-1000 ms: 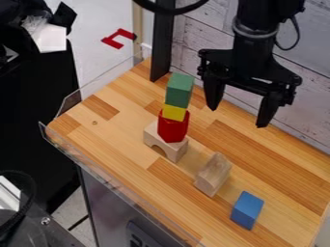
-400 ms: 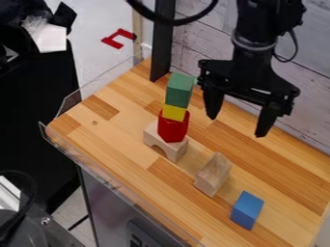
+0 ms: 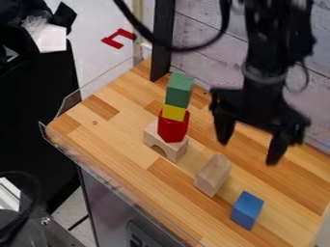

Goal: Put the blue cube on top of the green cube

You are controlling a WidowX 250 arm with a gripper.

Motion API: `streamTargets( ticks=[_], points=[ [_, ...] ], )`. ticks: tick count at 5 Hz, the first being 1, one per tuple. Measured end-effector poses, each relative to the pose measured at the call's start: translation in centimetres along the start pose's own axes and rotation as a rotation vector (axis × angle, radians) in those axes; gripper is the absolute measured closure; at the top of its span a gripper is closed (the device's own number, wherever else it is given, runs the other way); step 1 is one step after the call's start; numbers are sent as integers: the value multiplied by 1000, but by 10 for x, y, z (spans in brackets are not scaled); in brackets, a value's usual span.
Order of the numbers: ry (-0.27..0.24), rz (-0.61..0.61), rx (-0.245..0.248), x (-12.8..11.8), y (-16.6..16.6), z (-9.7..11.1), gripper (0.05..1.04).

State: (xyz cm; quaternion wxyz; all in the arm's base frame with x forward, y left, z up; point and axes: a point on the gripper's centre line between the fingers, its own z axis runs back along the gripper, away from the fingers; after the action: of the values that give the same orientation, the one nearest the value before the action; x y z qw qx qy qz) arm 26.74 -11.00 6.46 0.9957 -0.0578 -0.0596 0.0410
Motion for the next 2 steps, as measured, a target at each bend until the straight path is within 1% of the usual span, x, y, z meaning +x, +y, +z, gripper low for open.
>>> streamTargets(
  ticks=[1, 2],
  points=[
    [24, 3, -17, -6, -2, -13, 83],
    [18, -4, -13, -10, -3, -20, 83]
  ],
)
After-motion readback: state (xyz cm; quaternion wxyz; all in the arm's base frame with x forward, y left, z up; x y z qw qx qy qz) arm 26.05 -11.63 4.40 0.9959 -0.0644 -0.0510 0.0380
